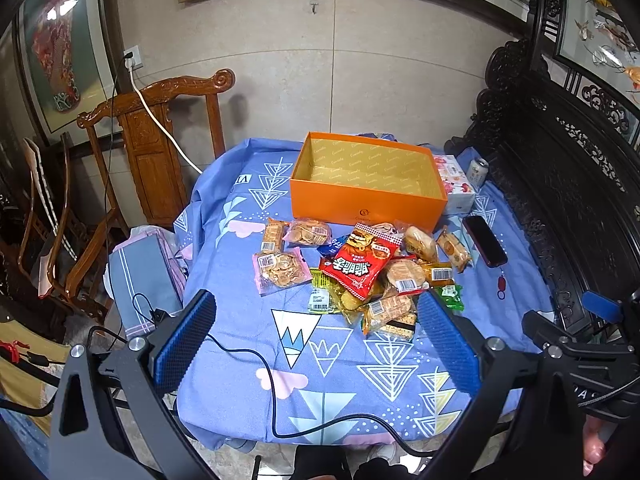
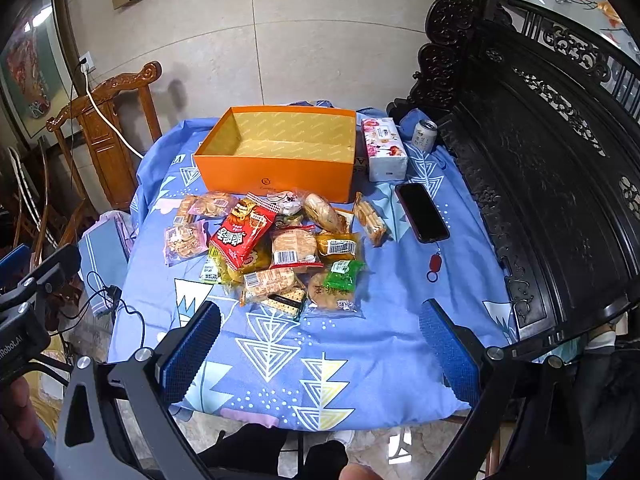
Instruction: Organize snacks
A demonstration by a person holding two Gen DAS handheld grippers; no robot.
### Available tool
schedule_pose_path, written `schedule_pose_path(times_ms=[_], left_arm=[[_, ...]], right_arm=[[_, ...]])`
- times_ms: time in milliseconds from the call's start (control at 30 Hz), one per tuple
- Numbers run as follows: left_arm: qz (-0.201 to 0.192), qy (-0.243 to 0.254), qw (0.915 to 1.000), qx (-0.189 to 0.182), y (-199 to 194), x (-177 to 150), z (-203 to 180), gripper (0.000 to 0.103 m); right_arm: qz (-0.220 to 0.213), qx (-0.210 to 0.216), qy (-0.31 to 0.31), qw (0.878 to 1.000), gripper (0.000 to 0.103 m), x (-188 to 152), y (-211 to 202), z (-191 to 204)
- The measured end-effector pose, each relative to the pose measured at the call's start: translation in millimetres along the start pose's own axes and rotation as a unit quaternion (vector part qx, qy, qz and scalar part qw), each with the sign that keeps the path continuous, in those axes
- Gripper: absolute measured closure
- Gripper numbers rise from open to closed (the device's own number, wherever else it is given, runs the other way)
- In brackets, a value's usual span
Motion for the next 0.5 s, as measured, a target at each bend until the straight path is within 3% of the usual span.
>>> schedule_pose_path(times_ms=[500], left_arm=[[0.001, 0.001, 1.0, 0.001, -0.4, 0.6, -1.6, 0.004]], right_arm=[[0.002, 0.001, 0.0, 1.0, 0.003, -0.6, 0.9, 0.6]])
Point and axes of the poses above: each gripper's, at about its wrist camera, not at the fingertips, and y roughly the way its jaws point, z to its left, x to its top, the point moved 8 cm from there along y, roughly the way its jaws point, and after that the axes turned 11 degrees about -y, right-handed, at the moved point
